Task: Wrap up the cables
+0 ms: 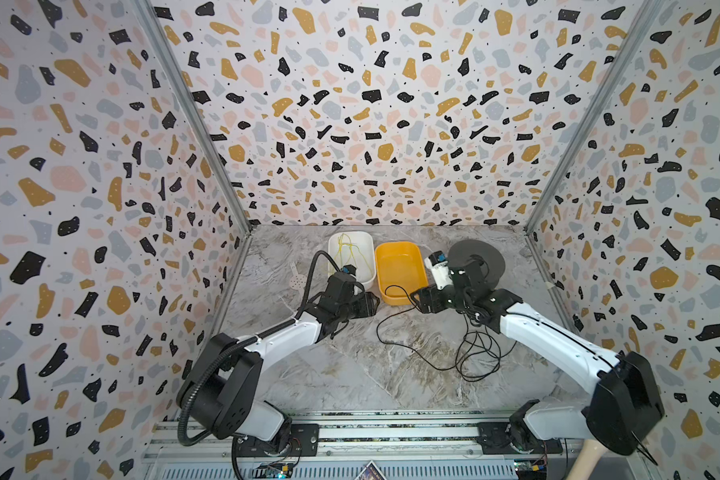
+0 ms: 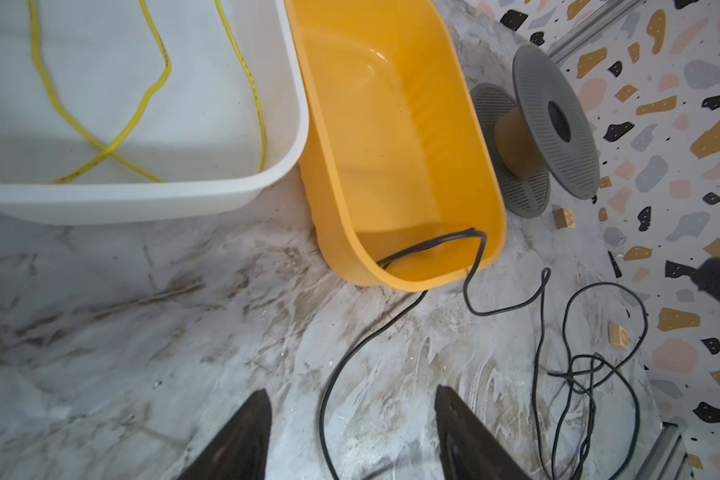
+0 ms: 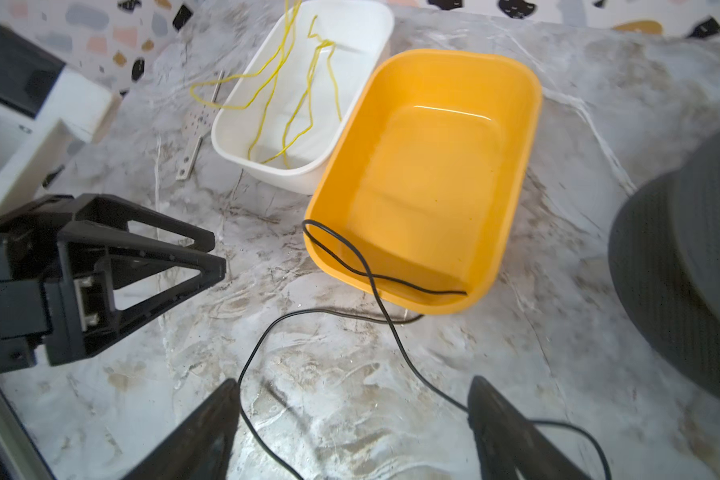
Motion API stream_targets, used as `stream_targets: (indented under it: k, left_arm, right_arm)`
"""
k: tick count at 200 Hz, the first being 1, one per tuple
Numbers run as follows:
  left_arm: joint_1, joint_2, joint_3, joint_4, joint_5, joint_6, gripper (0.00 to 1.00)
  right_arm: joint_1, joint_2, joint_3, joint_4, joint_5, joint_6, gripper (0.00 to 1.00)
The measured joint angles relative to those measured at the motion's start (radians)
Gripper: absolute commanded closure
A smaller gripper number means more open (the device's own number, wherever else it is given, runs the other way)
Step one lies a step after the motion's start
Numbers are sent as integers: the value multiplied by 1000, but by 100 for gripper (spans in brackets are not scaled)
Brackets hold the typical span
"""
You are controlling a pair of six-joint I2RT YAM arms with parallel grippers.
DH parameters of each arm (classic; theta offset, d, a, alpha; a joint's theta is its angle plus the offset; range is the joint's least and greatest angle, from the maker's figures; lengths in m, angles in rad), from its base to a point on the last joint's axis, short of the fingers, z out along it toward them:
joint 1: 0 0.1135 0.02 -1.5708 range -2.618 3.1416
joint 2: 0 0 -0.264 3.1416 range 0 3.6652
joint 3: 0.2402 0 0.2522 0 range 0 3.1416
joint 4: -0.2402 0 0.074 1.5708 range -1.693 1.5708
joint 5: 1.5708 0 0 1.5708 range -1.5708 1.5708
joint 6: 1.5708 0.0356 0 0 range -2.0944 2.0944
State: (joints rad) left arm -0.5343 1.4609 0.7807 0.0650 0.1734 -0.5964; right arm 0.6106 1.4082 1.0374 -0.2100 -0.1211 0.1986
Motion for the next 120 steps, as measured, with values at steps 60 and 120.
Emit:
stream_targets:
  k: [60,120]
  left_arm:
    - [0,-4,-66,-56,6,24,37]
    - [-19,2,-130,-8,88,-22,37]
  right_arm:
    - [15,277,159,55,32,-168,33]
    - [23,414,272,65,39,-243,47]
